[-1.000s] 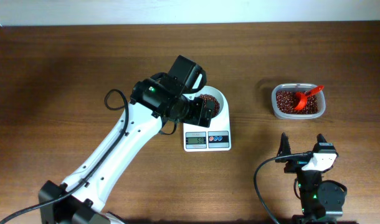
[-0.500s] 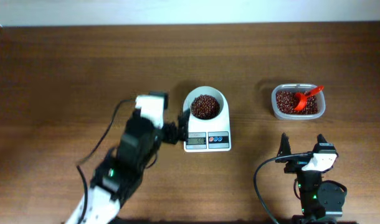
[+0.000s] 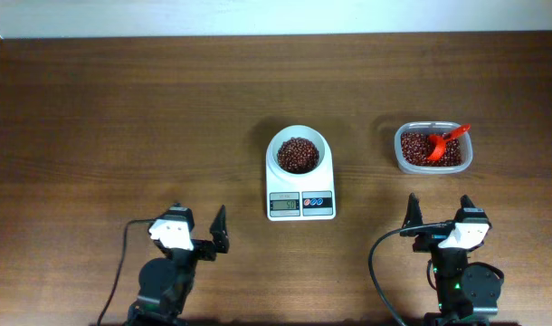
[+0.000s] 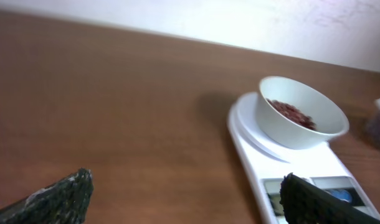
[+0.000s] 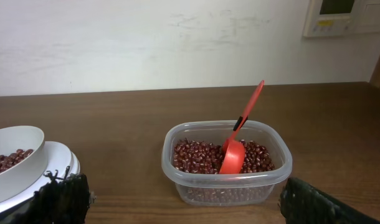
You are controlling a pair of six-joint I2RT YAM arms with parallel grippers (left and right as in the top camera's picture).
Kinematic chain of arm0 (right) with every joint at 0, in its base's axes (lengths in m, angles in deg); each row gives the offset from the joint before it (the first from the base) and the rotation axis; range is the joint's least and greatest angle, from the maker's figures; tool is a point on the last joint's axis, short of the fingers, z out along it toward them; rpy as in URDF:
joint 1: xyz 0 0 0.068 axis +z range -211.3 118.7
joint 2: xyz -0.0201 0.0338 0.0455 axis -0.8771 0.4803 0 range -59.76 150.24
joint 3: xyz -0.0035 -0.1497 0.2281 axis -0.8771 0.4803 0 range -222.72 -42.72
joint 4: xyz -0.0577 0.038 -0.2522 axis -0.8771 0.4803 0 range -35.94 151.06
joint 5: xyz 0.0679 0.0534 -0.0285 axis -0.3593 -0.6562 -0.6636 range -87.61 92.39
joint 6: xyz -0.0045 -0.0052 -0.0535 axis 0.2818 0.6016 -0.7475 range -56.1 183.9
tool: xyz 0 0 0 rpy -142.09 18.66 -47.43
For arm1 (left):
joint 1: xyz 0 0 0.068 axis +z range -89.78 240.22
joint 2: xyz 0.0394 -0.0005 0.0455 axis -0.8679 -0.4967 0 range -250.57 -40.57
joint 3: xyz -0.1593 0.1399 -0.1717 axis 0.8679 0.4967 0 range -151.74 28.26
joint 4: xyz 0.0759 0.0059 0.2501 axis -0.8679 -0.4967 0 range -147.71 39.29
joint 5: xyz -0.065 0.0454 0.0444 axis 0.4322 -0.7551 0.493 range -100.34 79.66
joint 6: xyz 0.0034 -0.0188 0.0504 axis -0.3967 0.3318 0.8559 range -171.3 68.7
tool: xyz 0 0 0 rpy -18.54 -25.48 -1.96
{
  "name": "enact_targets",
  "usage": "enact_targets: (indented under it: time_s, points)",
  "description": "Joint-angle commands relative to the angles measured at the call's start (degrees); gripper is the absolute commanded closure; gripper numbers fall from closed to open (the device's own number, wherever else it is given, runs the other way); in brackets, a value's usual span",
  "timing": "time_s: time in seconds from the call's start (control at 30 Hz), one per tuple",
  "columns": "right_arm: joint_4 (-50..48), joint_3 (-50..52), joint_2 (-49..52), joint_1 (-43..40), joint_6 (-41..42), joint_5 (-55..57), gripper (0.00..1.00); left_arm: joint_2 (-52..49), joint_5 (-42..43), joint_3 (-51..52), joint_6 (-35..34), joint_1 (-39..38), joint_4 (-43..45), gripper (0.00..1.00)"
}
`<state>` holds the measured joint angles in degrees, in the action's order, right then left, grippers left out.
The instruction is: Scoop item into bowl and weigh 50g on scale
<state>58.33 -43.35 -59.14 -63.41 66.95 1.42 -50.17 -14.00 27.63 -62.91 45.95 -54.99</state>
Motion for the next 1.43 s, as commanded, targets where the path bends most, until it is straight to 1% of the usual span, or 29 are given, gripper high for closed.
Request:
enact_targets:
  time_s: [0.0, 0.1, 0.17, 0.27, 1.4]
  points:
    - [0.3, 0.3, -0.4, -0.3, 0.4, 0.1, 0.01, 3.1, 1.3, 0.1, 15.6, 3.3, -0.5, 0.01]
    - [0.3, 0.3, -0.4, -0.3, 0.4, 0.1, 0.01, 5.8, 3.2, 0.1, 15.8, 6.2, -0.6, 0.01]
    - [0.3, 0.3, -0.4, -0.3, 0.4, 0.1, 0.01, 9.4, 3.5, 0.1, 15.8, 6.6, -0.5, 0.01]
    - [0.3, 0.3, -0.4, -0.3, 0.4, 0.1, 0.01, 9.3, 3.3, 0.1, 17.7, 6.6, -0.6, 0.01]
    - [0.3, 0.3, -0.3, -0.2, 0.4, 0.1, 0.01, 9.3, 3.3, 0.1, 17.7, 6.7, -0.6, 0.01]
